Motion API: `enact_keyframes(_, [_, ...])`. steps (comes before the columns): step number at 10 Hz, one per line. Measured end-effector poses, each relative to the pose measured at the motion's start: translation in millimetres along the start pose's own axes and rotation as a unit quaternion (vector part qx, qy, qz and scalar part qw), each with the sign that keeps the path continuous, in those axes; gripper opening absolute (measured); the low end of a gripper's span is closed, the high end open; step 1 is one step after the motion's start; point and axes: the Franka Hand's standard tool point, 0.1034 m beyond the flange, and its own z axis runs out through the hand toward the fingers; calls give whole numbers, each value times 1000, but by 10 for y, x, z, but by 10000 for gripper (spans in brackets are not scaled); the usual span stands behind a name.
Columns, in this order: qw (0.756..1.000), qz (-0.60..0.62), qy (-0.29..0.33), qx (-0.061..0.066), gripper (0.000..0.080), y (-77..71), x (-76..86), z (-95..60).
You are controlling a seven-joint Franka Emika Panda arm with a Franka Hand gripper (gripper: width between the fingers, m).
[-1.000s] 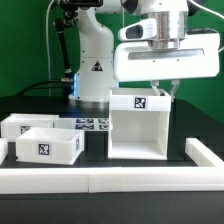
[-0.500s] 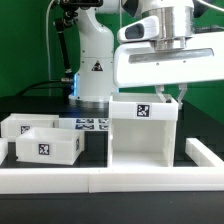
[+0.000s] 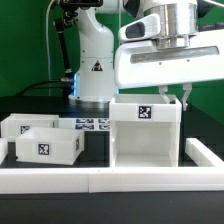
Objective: Assemble drawer
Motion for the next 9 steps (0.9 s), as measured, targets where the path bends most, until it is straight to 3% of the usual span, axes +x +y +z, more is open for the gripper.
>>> enact_keyframes(3, [993,114,1,7,39,-82,-8,-7])
enact_keyframes(5, [982,187,-3,6,41,-172,-20,6])
enact_keyframes(9, [949,315,5,9,42,-65,86,-6])
